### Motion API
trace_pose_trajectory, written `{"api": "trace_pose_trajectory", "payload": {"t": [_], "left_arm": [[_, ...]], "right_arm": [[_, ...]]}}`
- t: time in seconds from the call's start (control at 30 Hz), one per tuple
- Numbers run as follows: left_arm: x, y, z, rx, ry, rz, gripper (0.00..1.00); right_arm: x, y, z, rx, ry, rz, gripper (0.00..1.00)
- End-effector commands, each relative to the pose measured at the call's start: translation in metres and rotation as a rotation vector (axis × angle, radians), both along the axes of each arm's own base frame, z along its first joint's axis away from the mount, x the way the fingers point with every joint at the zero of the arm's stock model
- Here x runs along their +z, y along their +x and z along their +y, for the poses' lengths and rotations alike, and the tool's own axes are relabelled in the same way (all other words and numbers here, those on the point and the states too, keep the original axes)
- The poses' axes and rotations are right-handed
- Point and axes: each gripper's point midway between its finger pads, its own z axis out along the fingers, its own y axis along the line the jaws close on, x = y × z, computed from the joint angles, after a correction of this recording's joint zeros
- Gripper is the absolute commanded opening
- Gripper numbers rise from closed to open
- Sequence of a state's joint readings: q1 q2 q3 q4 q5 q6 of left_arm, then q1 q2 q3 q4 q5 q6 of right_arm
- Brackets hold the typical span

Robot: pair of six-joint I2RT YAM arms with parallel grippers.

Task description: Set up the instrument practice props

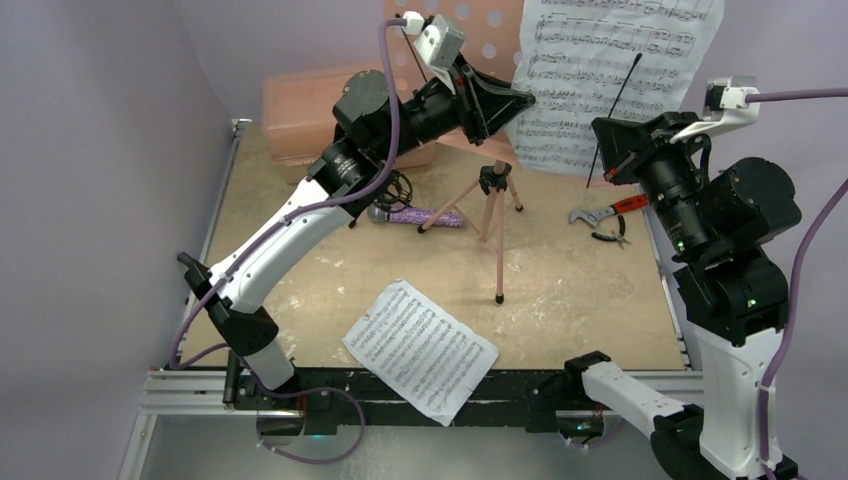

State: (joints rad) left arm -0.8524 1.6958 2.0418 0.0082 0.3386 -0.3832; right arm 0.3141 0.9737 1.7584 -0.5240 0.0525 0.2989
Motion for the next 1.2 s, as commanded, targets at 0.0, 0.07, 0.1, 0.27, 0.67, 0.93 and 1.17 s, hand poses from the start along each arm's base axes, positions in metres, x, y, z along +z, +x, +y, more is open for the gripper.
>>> {"api": "trace_pose_trajectory", "payload": {"t": [0.0,0.07,0.1,0.27,0.67,0.93,1.17], "left_arm": [[0.029,-0.008,0.017,0.038,-0.082,-0.049,0.15],[0.03,-0.007,0.017,0.042,-0.086,-0.053,0.11],[0.03,-0.006,0.016,0.042,-0.09,-0.056,0.09],[0.033,-0.002,0.011,0.041,-0.104,-0.066,0.0],[0.034,0.005,-0.002,0.026,-0.111,-0.089,0.0],[0.037,0.004,0.002,0.034,-0.114,-0.101,0.2],[0.041,0.002,0.004,0.035,-0.124,-0.108,0.29]], "right_arm": [[0.012,-0.001,0.009,0.051,0.02,-0.045,0.0],[0.01,0.0,0.01,0.053,0.02,-0.039,0.0],[0.01,0.001,0.011,0.054,0.02,-0.036,0.0],[0.009,0.002,0.011,0.054,0.021,-0.036,0.0],[0.005,0.007,0.012,0.053,0.016,-0.023,0.0],[0.006,0.009,0.013,0.054,0.02,-0.021,0.0],[0.007,0.008,0.013,0.055,0.023,-0.021,0.09]]}}
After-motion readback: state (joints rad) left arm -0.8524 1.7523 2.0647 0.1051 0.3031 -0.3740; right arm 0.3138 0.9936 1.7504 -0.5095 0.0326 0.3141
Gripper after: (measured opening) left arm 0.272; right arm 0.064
